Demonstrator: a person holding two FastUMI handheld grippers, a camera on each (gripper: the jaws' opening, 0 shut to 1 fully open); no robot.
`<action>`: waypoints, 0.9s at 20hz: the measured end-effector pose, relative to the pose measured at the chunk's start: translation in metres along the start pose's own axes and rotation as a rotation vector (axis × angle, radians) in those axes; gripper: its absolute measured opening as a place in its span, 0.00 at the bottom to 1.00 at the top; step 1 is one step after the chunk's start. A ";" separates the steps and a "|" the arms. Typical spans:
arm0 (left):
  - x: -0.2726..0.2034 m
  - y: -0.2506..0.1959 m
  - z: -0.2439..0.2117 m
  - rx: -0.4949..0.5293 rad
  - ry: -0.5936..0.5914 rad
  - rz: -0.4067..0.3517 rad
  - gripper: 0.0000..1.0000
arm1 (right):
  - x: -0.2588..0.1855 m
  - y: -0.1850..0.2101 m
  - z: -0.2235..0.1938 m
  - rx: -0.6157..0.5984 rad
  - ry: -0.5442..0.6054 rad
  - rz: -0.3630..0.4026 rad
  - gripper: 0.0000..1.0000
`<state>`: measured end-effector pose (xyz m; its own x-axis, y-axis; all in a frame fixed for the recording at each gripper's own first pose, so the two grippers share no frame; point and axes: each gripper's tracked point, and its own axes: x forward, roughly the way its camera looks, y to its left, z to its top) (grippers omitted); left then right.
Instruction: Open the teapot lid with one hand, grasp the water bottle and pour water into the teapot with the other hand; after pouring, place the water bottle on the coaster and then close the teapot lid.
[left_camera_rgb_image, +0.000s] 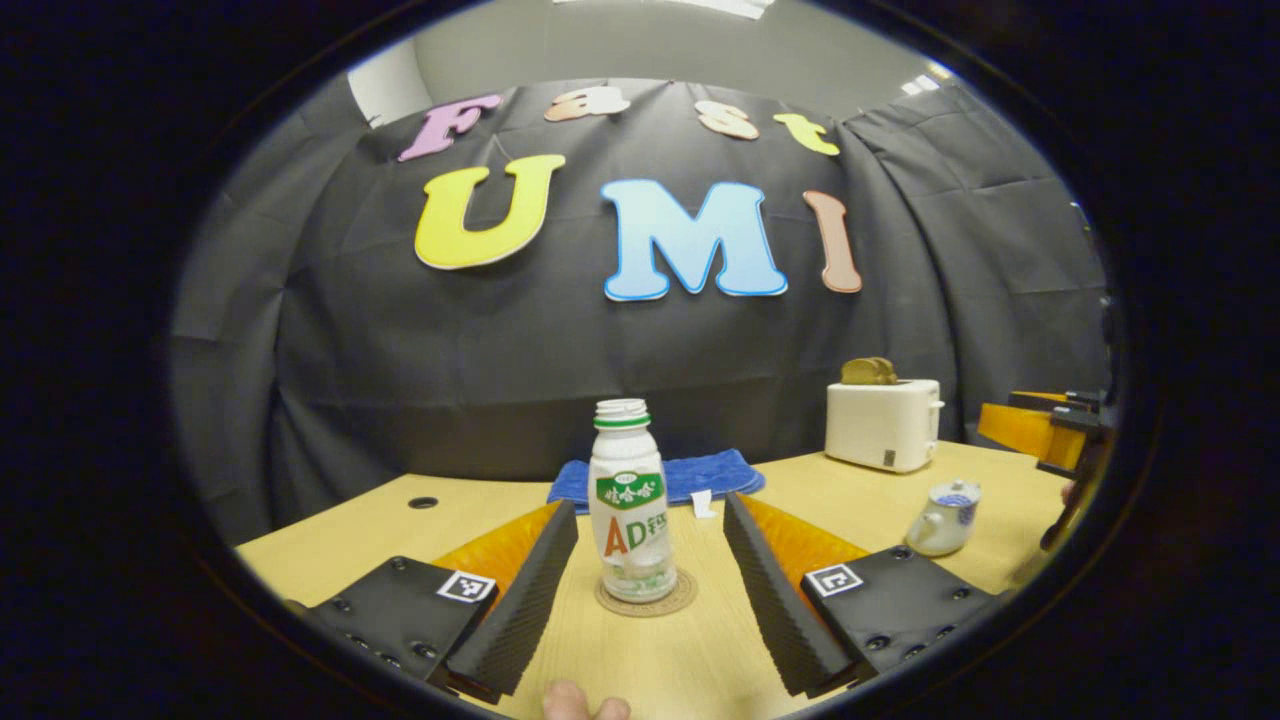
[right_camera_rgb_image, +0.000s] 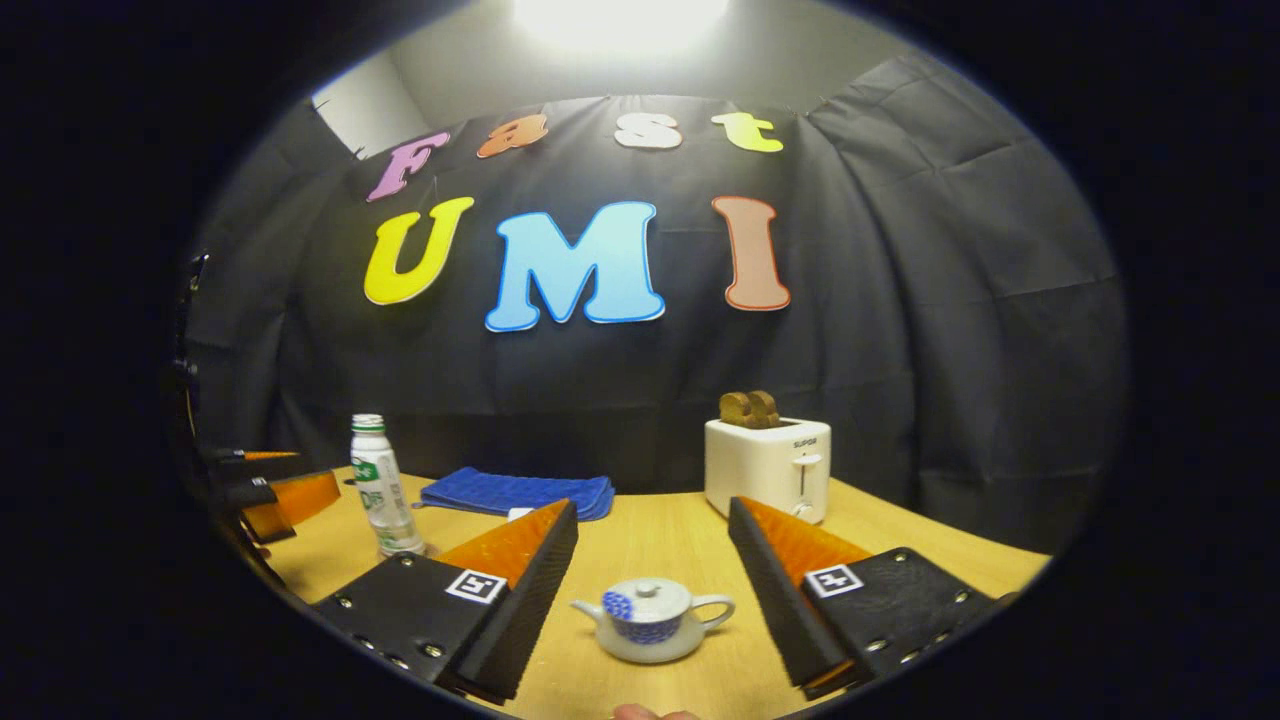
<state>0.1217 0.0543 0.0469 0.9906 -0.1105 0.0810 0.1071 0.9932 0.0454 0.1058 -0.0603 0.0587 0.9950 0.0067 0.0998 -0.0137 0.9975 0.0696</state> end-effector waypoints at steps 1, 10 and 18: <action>-0.021 -0.009 0.005 0.012 -0.023 0.002 0.97 | -0.011 0.007 0.000 0.015 0.007 0.001 0.98; -0.113 -0.077 -0.033 -0.024 0.056 -0.018 0.89 | -0.112 0.068 -0.058 -0.088 0.095 0.025 0.97; -0.120 -0.054 -0.038 -0.042 0.063 0.122 0.99 | -0.116 0.069 -0.053 -0.070 0.106 0.003 0.95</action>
<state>0.0003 0.0148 -0.0029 0.9997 0.0126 0.0210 -0.0125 0.9999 -0.0026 -0.0055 0.0114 -0.0011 0.9999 0.0131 -0.0063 -0.0131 0.9999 -0.0006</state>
